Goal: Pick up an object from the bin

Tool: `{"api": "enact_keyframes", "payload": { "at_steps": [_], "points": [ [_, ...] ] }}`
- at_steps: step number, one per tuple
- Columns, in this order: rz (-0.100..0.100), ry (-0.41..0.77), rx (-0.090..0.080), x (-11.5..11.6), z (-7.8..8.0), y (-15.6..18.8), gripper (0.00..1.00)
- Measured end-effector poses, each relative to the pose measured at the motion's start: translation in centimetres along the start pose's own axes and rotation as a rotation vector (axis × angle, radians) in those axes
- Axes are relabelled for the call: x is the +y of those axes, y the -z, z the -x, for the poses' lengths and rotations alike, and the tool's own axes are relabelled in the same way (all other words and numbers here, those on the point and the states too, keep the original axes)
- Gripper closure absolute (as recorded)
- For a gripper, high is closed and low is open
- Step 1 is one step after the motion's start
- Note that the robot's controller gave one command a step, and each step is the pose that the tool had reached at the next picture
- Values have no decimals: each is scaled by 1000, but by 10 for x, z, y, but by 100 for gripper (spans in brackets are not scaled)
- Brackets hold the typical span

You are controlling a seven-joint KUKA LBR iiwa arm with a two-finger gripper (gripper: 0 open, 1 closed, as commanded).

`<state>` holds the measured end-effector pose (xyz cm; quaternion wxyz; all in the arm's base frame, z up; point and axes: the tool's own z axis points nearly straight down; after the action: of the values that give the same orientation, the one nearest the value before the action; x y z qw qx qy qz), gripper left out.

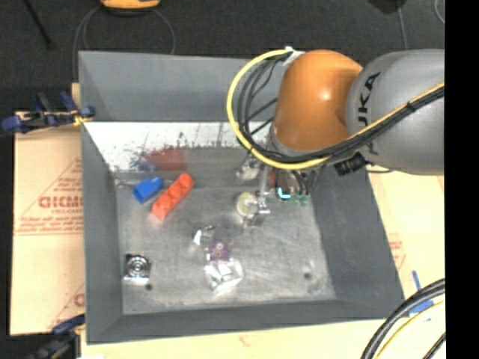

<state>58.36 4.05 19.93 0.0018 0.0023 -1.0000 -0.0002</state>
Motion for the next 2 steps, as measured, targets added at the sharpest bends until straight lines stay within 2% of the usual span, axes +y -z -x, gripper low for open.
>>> {"api": "enact_keyframes", "payload": {
  "at_steps": [1, 2],
  "points": [
    [1, 284, -26, -42, 11, -108, 0],
    [1, 279, -12, -45, 7, -116, 100]
  ]
}}
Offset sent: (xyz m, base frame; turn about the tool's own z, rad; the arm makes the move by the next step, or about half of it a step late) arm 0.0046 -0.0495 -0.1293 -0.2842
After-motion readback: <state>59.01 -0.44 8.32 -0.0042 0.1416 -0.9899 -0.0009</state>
